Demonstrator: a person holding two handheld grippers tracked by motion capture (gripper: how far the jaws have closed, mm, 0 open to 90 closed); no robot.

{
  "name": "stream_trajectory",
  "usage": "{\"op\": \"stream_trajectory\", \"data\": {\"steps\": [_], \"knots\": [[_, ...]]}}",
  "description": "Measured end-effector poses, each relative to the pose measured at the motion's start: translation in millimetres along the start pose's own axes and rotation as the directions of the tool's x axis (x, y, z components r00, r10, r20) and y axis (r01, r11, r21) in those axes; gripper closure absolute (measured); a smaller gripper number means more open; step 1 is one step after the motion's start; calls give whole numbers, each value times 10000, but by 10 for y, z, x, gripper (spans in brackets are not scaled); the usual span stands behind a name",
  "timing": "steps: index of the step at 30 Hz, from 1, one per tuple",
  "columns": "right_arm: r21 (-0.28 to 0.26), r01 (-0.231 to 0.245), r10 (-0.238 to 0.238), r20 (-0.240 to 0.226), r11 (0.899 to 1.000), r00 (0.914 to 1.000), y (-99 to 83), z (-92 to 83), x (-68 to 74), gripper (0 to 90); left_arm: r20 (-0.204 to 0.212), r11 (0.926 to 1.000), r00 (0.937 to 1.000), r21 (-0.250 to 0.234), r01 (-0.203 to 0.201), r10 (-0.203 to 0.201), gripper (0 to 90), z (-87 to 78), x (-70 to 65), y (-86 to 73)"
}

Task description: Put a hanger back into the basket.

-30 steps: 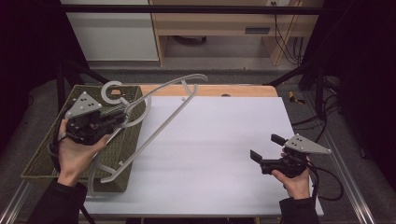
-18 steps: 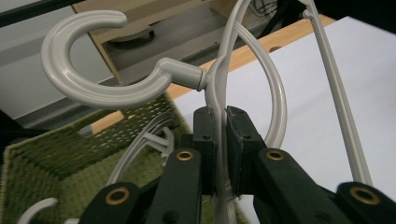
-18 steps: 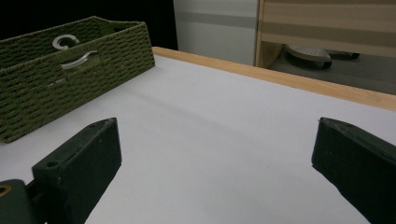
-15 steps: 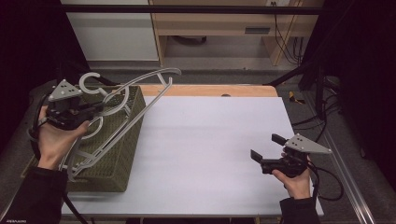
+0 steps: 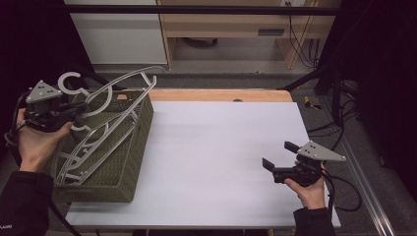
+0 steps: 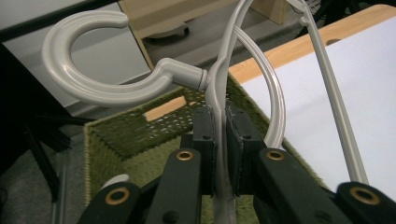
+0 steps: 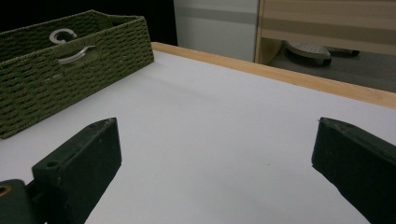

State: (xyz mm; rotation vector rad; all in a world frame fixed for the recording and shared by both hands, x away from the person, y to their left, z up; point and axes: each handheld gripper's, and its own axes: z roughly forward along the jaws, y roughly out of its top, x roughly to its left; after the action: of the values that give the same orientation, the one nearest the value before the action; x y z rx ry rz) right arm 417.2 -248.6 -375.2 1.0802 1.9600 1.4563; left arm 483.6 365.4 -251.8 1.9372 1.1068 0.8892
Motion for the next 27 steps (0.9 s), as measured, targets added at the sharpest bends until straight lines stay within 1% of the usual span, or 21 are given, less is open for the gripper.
{"op": "stream_trajectory", "data": {"steps": [2, 5, 8, 11, 12, 13, 14, 15, 17, 18, 19, 20, 21, 23, 24, 26, 27], "knots": [[12, 8, -8, 5, 10000, 10000, 0, -1, -1, 18, -106, 10000, 9999, -27, 75, -75, 830, 0, 65, -32], [6, 13, -13, 49, 10000, 10000, 1, -4, -2, 18, -28, 10000, 10000, -22, 34, -34, 830, 2, 143, -83], [29, 78, -78, 57, 10000, 10000, 0, -9, -11, 18, 84, 9999, 9999, 51, -147, 147, 830, 4, 208, -136], [33, 45, -46, 117, 10000, 9999, -1, 1, -11, 17, 148, 9997, 9997, -89, -216, 217, 830, 7, 291, -203], [72, 57, -58, 132, 10000, 9999, -3, 1, -13, 17, 174, 9998, 9997, -131, -140, 142, 830, 14, 310, -217], [86, 26, -27, 134, 10000, 9999, -3, 1, -12, 17, 156, 9998, 9998, -145, -156, 158, 830, 23, 339, -242], [102, 187, -188, 117, 9998, 9998, -8, 1, -26, 17, 130, 9997, 9997, -114, -198, 200, 830, 26, 355, -255], [121, 155, -156, 140, 9998, 9998, -8, 1, -25, 17, 133, 9998, 9998, -101, -149, 150, 829, 36, 378, -276], [132, 138, -140, 170, 9998, 9998, -11, 3, -28, 17, 87, 9997, 9997, -39, -226, 226, 830, 44, 411, -306], [139, 138, -141, 176, 9998, 9997, -12, 4, -30, 17, 108, 9998, 9998, -52, -180, 180, 830, 50, 426, -320], [127, 113, -115, 169, 9999, 9998, -13, 4, -31, 17, 146, 9998, 9997, -27, -216, 217, 830, 53, 440, -331], [87, -26, 24, 200, 10000, 9998, -11, 10, -24, 17, 110, 9997, 9997, -92, -237, 238, 830, 63, 452, -349], [144, 123, -126, 186, 9998, 9997, -14, 9, -35, 17, 158, 9996, 9995, -85, -270, 271, 830, 66, 465, -362], [146, 89, -92, 211, 9999, 9997, -15, 16, -36, 17, 186, 9995, 9993, -93, -311, 313, 830, 79, 488, -382], [154, 92, -95, 239, 9998, 9997, -16, 18, -37, 17, 114, 9994, 9995, -130, -305, 307, 830, 90, 493, -394], [188, 133, -137, 221, 9997, 9997, -18, 17, -41, 17, 106, 9994, 9994, -103, -327, 329, 830, 118, 514, -413], [193, 138, -142, 234, 9997, 9996, -18, 18, -41, 17, 81, 9993, 9992, -9, -382, 382, 830, 130, 525, -424]]}}
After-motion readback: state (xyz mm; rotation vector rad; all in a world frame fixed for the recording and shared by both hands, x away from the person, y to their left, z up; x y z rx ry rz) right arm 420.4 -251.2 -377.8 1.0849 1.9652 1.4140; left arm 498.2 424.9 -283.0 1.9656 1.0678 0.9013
